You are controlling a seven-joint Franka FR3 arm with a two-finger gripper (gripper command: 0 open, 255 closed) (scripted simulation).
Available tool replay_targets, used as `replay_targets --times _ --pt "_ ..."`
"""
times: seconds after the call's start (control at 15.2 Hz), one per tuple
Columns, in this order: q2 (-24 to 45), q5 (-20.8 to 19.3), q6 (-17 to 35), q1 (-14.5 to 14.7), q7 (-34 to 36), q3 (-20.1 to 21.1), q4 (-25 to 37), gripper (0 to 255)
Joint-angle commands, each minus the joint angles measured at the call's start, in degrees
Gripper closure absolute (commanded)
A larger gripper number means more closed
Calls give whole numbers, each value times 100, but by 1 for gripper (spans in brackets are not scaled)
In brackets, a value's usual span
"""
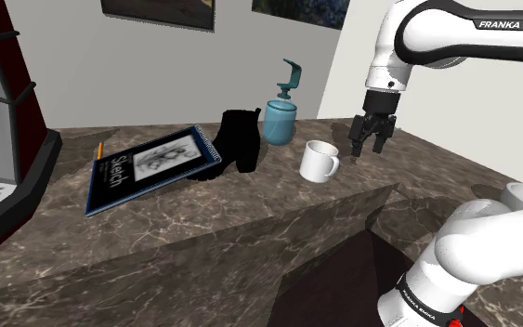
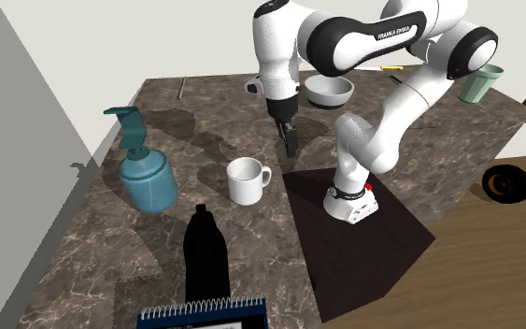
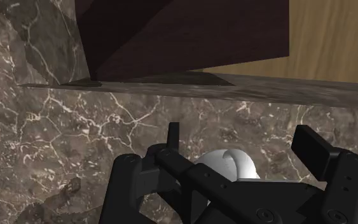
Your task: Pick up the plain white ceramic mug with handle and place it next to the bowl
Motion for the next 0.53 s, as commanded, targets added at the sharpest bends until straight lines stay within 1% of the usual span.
replay_targets --times 0.0,0.46 --pt "0 0 0 0 0 0 0 0" --pt "1359 -203 1091 -122 -124 -119 519 0"
